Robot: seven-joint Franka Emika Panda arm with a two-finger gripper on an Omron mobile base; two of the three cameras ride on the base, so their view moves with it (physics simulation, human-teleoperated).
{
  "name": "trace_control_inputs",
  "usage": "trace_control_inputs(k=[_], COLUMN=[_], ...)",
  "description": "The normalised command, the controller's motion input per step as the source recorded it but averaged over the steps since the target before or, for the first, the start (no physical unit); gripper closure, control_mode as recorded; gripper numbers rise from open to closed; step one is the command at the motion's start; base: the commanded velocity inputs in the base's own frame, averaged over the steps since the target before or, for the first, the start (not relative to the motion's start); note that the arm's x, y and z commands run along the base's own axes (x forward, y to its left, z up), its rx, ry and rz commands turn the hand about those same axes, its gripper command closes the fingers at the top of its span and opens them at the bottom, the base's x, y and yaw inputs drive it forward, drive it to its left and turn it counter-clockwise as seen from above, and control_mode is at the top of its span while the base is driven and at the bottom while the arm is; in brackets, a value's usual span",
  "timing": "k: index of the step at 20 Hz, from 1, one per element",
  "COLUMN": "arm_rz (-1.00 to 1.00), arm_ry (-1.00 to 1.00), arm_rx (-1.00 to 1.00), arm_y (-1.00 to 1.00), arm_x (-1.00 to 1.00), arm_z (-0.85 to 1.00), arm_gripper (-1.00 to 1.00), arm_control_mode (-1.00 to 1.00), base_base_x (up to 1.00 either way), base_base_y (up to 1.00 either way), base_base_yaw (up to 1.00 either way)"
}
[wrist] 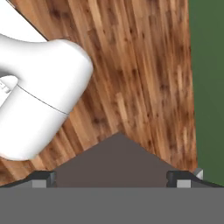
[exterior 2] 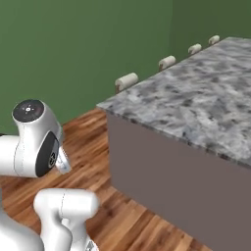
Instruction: Organize the utensils by type. Pick up the wooden spoons from the counter and place them in the open cabinet. Then pick up the metallic utensils from the counter and place them in the open drawer.
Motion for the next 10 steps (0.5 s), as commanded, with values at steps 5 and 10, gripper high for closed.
trace_control_inputs(k=[5, 10], arm_rz=[0.00, 0.00], arm_ry=[0.00, 0.00], arm_rx=[0.00, 0.00], arm_y=[0.00, 0.00], arm_x=[0.00, 0.00], arm_z=[0.00, 0.00], arm_gripper=[-1.00, -1.00], arm_control_mode=[1.00, 1.00], base_base_x=[0.37, 0.02], base_base_y=[-0.30, -0.38], base_base_yaw=[-0.49, -0.49])
